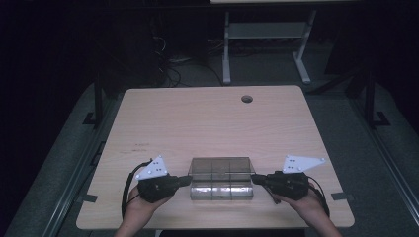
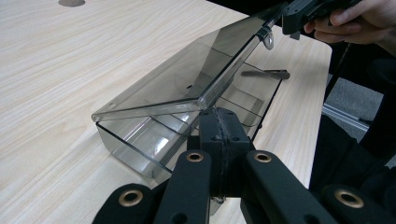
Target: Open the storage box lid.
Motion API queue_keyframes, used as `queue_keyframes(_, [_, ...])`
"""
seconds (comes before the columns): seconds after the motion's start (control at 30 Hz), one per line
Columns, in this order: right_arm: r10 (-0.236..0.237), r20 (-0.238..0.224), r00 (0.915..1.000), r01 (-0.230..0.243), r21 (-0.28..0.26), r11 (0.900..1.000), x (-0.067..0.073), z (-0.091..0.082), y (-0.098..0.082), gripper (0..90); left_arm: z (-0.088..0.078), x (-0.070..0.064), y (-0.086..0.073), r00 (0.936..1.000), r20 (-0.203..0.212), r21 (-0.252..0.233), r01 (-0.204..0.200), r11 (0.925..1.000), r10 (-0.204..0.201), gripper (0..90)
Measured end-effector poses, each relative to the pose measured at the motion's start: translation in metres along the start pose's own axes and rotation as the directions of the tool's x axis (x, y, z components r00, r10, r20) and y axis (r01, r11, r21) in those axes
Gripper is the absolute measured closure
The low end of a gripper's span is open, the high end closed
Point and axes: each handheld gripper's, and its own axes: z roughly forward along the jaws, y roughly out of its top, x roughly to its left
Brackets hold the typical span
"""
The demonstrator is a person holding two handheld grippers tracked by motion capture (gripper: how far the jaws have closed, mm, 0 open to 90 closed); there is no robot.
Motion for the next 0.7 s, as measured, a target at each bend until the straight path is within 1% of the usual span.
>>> queue_keyframes(0.1, [0.000, 0.001, 1.0000, 0.000, -0.002, 1.000, 0.000, 0.000, 0.000, 90.0, -0.002, 0.000, -0.001, 1.0000, -0.005, 0.002, 0.008, 1.0000, -0.008, 89.9])
queue_keyframes(0.13, [0.000, 0.001, 1.0000, 0.000, -0.002, 1.000, 0.000, 0.000, 0.001, 90.0, -0.003, 0.001, -0.002, 0.9999, -0.012, 0.006, 0.001, 1.0000, -0.001, 89.4])
queue_keyframes(0.23, [-0.001, 0.003, 1.0000, 0.001, -0.003, 1.000, 0.000, 0.000, 0.001, 90.0, -0.007, 0.004, -0.004, 0.9996, -0.026, -0.002, 0.012, 0.9999, -0.012, 86.1])
queue_keyframes(0.33, [-0.001, 0.004, 1.0000, 0.001, -0.004, 1.000, 0.000, 0.000, 0.001, 90.0, -0.011, 0.005, -0.003, 0.9990, -0.043, -0.015, 0.010, 0.9998, -0.011, 83.3])
queue_keyframes(0.43, [0.000, 0.005, 1.0000, 0.000, -0.005, 1.000, 0.000, 0.000, 0.002, 90.0, -0.011, 0.005, -0.001, 0.9980, -0.063, -0.021, -0.004, 0.9998, 0.002, 78.1])
queue_keyframes(0.53, [0.001, 0.005, 1.0000, -0.001, -0.005, 1.000, 0.000, 0.000, 0.002, 90.0, -0.009, 0.005, -0.001, 0.9966, -0.082, -0.025, -0.008, 0.9996, 0.006, 72.1])
queue_keyframes(0.7, [0.000, 0.006, 1.0000, 0.000, -0.003, 1.000, 0.000, 0.000, 0.002, 90.0, -0.006, 0.005, 0.000, 0.9955, -0.092, -0.018, -0.023, 0.9996, 0.021, 68.3])
